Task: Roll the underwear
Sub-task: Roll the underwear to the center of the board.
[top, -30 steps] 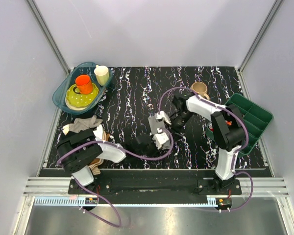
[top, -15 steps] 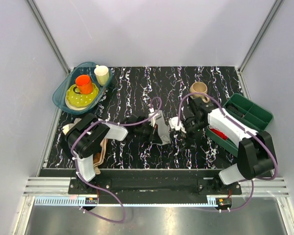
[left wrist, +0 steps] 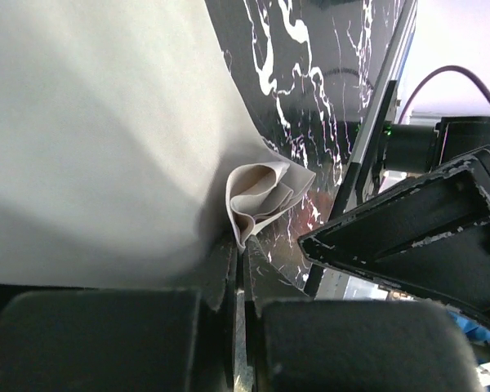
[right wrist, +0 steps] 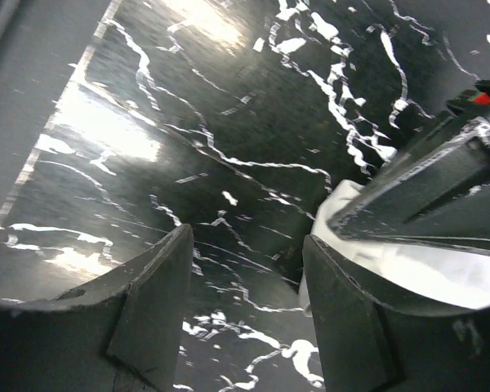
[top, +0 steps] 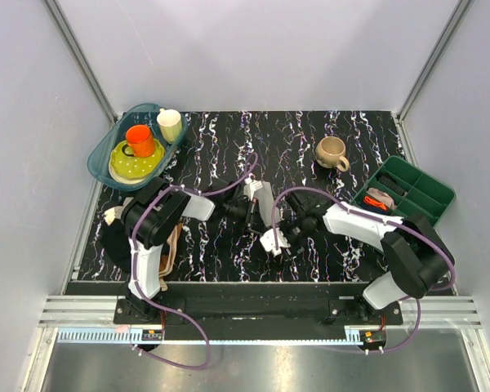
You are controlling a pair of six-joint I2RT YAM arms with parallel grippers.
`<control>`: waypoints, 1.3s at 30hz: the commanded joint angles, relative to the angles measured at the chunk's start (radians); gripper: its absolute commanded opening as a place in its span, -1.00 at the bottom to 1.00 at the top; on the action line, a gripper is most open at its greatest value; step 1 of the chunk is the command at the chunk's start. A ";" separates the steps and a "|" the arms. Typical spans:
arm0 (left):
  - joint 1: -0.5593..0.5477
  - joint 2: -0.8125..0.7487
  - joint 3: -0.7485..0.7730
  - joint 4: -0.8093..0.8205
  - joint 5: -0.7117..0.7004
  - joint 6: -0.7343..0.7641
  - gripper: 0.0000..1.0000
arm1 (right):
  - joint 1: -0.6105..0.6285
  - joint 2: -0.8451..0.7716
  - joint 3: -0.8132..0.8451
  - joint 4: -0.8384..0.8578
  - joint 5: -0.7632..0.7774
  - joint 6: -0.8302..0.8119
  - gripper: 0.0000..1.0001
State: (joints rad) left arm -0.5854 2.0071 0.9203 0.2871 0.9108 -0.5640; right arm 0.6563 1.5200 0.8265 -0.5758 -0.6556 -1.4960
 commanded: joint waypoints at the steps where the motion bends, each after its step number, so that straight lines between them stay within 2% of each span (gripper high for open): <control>1: 0.013 0.061 0.052 -0.083 -0.027 0.006 -1.00 | 0.011 -0.004 -0.024 0.221 0.083 -0.004 0.28; 4: 0.018 0.074 0.060 -0.088 -0.026 0.004 -1.00 | 0.014 0.003 -0.053 0.309 0.122 0.008 0.29; 11: 0.030 0.073 0.055 -0.074 -0.035 -0.019 -1.00 | 0.014 0.071 -0.069 0.339 0.195 -0.015 0.26; 15: 0.035 0.052 0.037 -0.029 -0.036 -0.054 -0.88 | 0.014 0.111 -0.064 0.341 0.229 -0.014 0.16; 17: 0.038 0.016 0.013 0.020 -0.053 -0.089 -0.65 | 0.016 0.137 -0.047 0.318 0.243 -0.003 -0.01; 18: 0.039 0.001 -0.001 0.044 -0.055 -0.105 -0.58 | 0.014 0.146 -0.040 0.306 0.246 0.003 -0.07; 19: 0.042 -0.034 -0.015 0.111 -0.055 -0.122 -0.48 | 0.016 0.160 -0.030 0.294 0.254 0.006 -0.23; 22: 0.056 -0.102 -0.078 0.220 -0.055 -0.175 -0.24 | 0.013 0.178 -0.001 0.243 0.252 0.032 -0.43; 25: 0.090 -0.164 -0.149 0.323 -0.056 -0.223 -0.16 | 0.012 0.195 0.043 0.159 0.255 0.048 -0.64; 29: 0.127 -0.272 -0.291 0.438 -0.096 -0.203 -0.09 | 0.006 0.204 0.106 0.033 0.223 0.074 -0.70; 32: 0.127 -0.398 -0.446 0.574 -0.153 -0.111 -0.07 | 0.003 0.215 0.167 -0.094 0.176 0.088 -0.73; 33: 0.121 -0.463 -0.553 0.636 -0.167 -0.097 -0.07 | 0.002 0.224 0.189 -0.129 0.159 0.094 -0.74; 34: 0.095 -0.496 -0.604 0.703 -0.205 -0.065 -0.07 | -0.001 0.229 0.233 -0.204 0.121 0.103 -0.74; 35: 0.075 -0.527 -0.654 0.836 -0.228 -0.036 -0.07 | -0.007 0.236 0.258 -0.247 0.104 0.106 -0.74; 36: 0.047 -0.588 -0.761 0.898 -0.262 -0.002 -0.07 | -0.009 0.267 0.314 -0.295 0.070 0.108 -0.75; 39: -0.106 -0.680 -0.874 1.053 -0.415 0.168 0.00 | -0.015 0.333 0.387 -0.459 0.021 0.114 -0.77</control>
State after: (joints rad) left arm -0.5640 1.4307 0.1665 0.9752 0.6769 -0.6178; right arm 0.6544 1.7851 1.1141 -0.7559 -0.5259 -1.4124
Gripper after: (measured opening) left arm 0.481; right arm 0.123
